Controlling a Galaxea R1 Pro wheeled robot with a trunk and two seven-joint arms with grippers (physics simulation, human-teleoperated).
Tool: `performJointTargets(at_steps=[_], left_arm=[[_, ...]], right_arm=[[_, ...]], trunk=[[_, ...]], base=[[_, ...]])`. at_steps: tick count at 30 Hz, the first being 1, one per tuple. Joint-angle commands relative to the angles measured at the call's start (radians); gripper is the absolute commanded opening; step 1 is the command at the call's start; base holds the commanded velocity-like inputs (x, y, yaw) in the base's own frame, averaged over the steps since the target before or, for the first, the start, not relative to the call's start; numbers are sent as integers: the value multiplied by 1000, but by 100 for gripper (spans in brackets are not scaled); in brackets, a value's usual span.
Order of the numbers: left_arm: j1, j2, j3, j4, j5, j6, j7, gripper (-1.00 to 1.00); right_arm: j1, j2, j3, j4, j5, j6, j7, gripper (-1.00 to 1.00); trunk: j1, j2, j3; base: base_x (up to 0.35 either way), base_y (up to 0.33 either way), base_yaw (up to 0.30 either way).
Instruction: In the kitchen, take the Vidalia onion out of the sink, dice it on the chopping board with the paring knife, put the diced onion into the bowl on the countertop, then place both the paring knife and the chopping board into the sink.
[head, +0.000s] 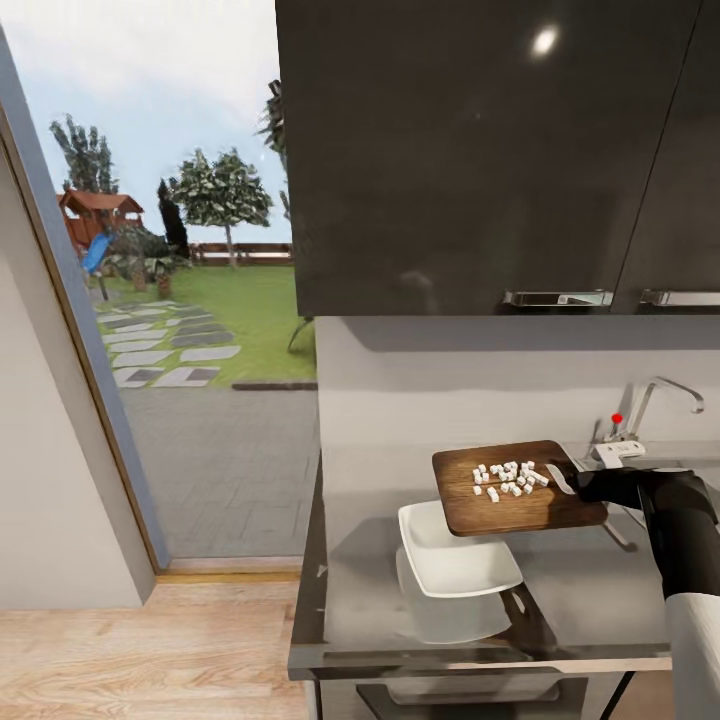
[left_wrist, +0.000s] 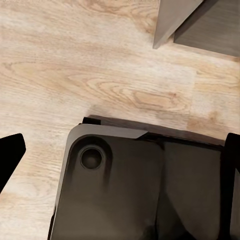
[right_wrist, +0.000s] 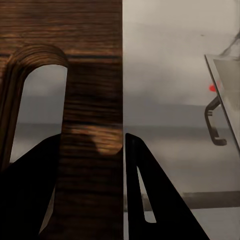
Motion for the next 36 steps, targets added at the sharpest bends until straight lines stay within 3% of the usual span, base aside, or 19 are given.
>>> performJointTargets(at_steps=[1, 26, 28, 32, 36], left_arm=[[-2, 0, -7, 5, 11, -6, -7, 100], [-2, 1, -7, 1, 10, -7, -7, 100], [-2, 1, -7, 2, 10, -7, -7, 100], [-2, 1, -7, 2, 10, -6, -7, 100], [-2, 0, -7, 2, 10, -6, -7, 100]], right_arm=[[0, 0, -2, -1, 10, 1, 10, -100], [0, 2, -1, -4, 10, -2, 9, -100], [0, 2, 9, -4, 10, -2, 8, -100], [0, 2, 70, -4, 10, -2, 7, -100], [0, 2, 87, -8, 10, -2, 7, -100]], trunk=[[0, -1, 0], [4, -8, -4], [12, -22, -10], [27, -50, -22], [43, -78, -35]], base=[[0, 0, 0], [0, 0, 0], [0, 0, 0], [0, 0, 0], [0, 0, 0]])
